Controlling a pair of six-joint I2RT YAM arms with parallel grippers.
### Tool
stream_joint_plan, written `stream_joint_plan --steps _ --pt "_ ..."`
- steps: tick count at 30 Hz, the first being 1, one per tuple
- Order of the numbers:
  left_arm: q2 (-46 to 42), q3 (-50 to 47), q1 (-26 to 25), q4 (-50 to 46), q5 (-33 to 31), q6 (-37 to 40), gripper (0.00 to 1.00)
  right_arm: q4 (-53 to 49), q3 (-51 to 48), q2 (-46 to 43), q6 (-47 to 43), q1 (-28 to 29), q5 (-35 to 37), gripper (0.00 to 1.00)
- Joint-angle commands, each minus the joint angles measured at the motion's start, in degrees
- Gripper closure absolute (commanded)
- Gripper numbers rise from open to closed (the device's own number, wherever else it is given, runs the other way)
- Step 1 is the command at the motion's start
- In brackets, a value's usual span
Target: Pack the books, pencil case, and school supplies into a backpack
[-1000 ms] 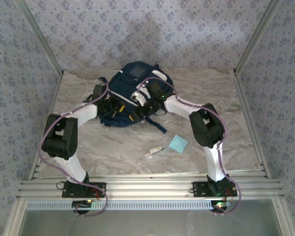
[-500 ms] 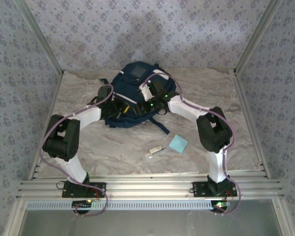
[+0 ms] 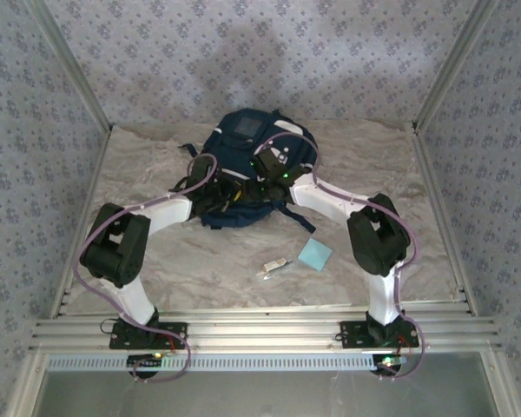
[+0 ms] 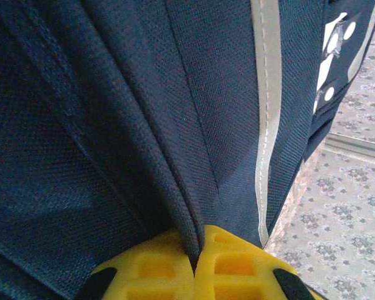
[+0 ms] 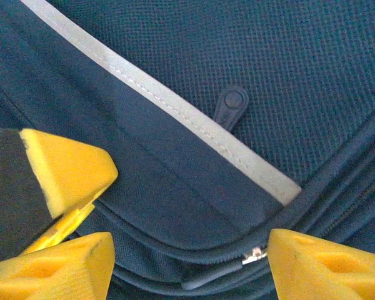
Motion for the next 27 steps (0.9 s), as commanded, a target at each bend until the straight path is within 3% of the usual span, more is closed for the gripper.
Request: stream_joint_plan --steps 1,7,14,27 --pt "0.2 1.8 -0.7 7.8 0.5 -0.9 1.00 -3.7 -2.1 -3.5 3.1 0.7 4.6 0.32" --pt "0.2 1.5 -0.9 8.7 0.4 -1.4 1.00 -0.9 -5.8 -5.9 2.9 0.1 2.7 0.36" --pt "-0.3 1.4 -1.6 9.2 0.7 -2.2 1.00 3.7 -5.5 -2.6 3.5 -0.4 -1.3 0.41" --pt "-1.3 1.2 -2.2 10.1 0.4 -2.8 1.00 0.7 -4.5 1.8 5.3 -0.6 5.1 0.53"
